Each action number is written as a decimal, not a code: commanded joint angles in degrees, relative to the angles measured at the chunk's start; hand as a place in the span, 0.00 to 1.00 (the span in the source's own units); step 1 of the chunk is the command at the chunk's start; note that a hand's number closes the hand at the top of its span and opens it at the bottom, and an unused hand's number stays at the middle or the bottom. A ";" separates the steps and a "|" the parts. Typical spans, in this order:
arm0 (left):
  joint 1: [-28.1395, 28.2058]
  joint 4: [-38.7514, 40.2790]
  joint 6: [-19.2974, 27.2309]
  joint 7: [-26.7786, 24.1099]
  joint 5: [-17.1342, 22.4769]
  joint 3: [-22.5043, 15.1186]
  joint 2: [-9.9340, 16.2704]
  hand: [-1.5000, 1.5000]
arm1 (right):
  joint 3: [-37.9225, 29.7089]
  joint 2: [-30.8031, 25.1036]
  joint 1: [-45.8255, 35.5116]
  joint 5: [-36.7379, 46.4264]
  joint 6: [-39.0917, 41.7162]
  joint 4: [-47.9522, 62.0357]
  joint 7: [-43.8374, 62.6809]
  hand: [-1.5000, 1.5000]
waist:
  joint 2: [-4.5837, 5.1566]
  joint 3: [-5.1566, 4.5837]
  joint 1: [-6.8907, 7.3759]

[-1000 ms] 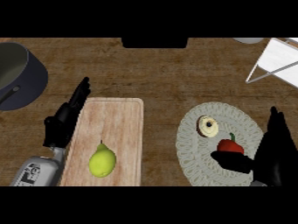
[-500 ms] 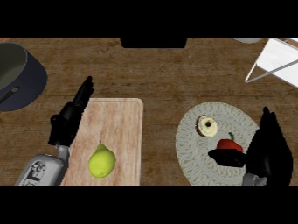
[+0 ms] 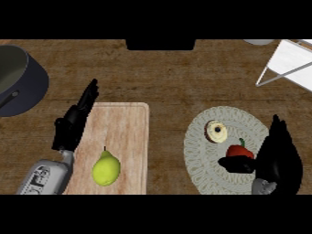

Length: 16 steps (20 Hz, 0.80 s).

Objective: Pick the bell pepper from the placemat and place it in the tiered shelf

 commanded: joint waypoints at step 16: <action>0.66 -0.29 -0.94 -1.00 -1.53 1.30 -1.34 0.50 | -1.41 0.17 1.70 -1.93 -4.89 6.71 7.35 0.00 | 0.00 0.02 -0.22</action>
